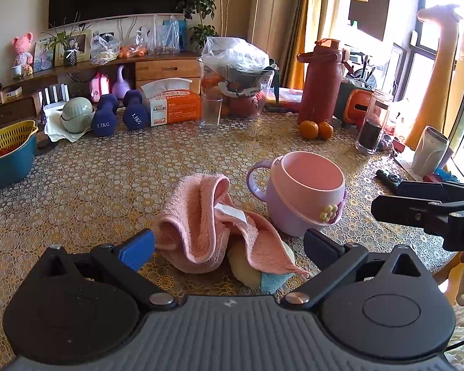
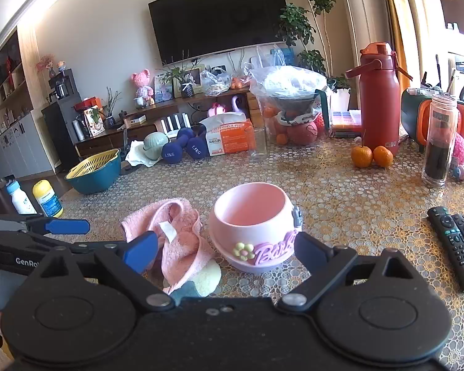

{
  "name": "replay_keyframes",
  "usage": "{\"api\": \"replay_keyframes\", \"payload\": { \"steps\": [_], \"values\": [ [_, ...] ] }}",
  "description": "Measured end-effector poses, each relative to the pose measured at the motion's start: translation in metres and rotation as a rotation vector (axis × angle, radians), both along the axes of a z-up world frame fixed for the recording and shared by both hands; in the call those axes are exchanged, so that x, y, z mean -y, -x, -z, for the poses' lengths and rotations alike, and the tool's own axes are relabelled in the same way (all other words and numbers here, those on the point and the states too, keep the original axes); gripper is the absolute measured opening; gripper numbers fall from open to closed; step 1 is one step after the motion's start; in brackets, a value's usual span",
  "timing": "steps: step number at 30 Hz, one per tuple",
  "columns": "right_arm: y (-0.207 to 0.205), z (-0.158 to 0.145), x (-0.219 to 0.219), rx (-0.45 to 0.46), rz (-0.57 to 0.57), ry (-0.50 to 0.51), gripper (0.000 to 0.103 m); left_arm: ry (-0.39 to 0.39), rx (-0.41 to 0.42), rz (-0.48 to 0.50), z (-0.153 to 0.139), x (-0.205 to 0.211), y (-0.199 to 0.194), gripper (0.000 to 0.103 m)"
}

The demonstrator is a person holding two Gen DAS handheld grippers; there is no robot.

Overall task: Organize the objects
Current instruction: 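Close the right gripper on the pink-and-lilac mug rim while the left gripper holds the pink towel bundle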

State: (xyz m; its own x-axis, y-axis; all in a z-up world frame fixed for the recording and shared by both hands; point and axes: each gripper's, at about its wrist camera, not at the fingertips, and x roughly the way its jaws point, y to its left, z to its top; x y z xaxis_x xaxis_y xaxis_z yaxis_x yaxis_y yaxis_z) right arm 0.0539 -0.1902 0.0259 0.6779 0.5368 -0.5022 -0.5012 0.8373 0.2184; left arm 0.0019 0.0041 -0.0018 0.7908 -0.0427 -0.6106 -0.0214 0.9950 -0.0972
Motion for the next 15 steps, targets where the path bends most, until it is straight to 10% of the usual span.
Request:
{"api": "replay_keyframes", "payload": {
  "steps": [15],
  "values": [
    [-0.023,-0.009,-0.001,0.012,0.001,0.066,0.09,0.008,-0.022,0.014,0.006,0.002,-0.008,0.103]
  ]
}}
